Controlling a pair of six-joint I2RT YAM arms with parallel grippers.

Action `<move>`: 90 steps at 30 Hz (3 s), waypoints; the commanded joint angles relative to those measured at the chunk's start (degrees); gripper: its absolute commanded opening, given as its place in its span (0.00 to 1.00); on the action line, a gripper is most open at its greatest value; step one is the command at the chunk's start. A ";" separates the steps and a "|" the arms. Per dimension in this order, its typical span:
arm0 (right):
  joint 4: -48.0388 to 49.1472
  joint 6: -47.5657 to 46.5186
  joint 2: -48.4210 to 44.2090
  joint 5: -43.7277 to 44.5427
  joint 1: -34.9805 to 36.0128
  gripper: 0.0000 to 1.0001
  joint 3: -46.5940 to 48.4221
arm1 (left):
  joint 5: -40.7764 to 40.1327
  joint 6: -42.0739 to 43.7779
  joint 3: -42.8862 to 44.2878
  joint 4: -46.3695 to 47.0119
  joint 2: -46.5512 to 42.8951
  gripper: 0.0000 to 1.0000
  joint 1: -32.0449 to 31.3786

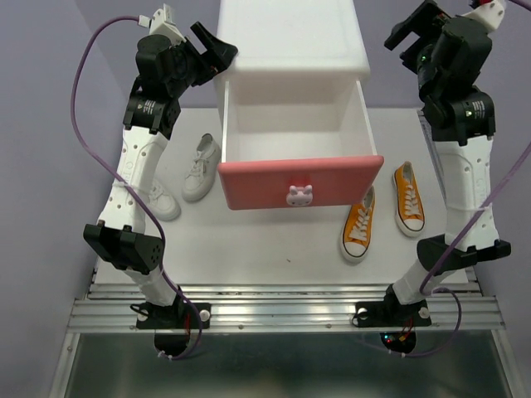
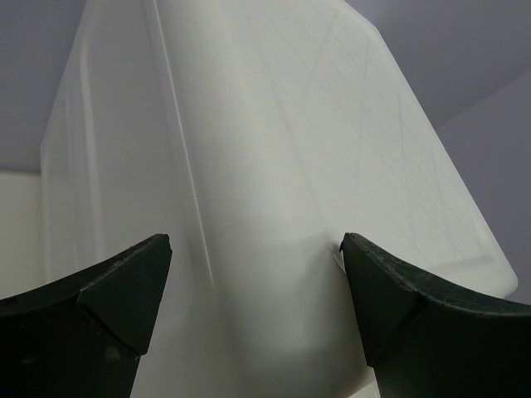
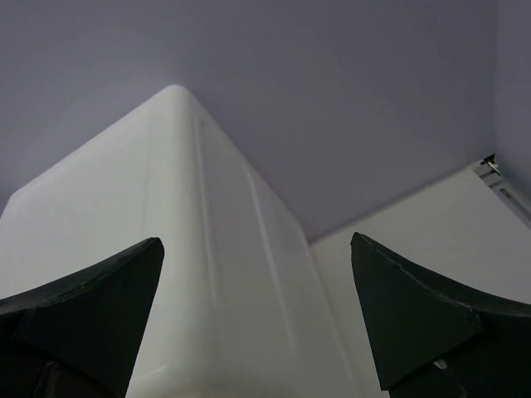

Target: Place and organize the shoes in the shoe cabinet

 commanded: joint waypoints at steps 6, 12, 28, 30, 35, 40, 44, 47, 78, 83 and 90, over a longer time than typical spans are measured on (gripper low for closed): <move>-20.01 5.86 -4.83 -1.14 -9.92 1.00 -5.78 | -2.23 6.68 -2.93 -18.59 4.85 0.93 1.06; -23.58 9.72 -10.69 -4.48 -11.86 1.00 -23.90 | -2.22 6.50 -2.75 -18.68 5.20 0.93 1.06; -15.03 4.63 -18.72 -19.87 -12.39 1.00 -66.16 | -2.84 6.06 -1.88 -19.65 5.03 0.94 1.06; -14.16 2.62 -17.31 -22.75 -12.39 1.00 -67.57 | -2.93 6.06 -2.05 -19.65 4.85 0.94 1.06; -10.29 3.05 -14.76 -22.78 -12.39 1.00 -70.12 | -3.63 6.15 -2.05 -20.18 4.59 0.94 1.06; -7.74 2.08 -9.67 -23.47 -12.39 1.00 -72.67 | -4.25 6.33 -1.97 -20.97 4.76 0.94 1.06; -6.07 0.68 -8.17 -23.30 -12.39 0.94 -73.20 | -4.51 6.42 -1.88 -21.41 4.67 0.94 1.06; -6.06 0.41 -7.55 -22.77 -12.39 0.89 -73.81 | -4.69 6.24 -1.97 -21.32 4.85 0.94 1.06; -5.01 3.84 -11.78 -0.82 -12.39 0.01 -43.96 | -4.25 6.15 -0.82 -21.23 5.20 0.94 1.06; -0.55 1.56 -6.86 4.90 -12.39 0.01 -19.31 | -3.81 6.06 -0.56 -21.06 5.38 0.94 1.06; 11.76 1.46 -2.71 1.07 -12.39 0.01 -0.78 | -3.72 6.06 -1.79 -20.79 4.85 0.94 1.06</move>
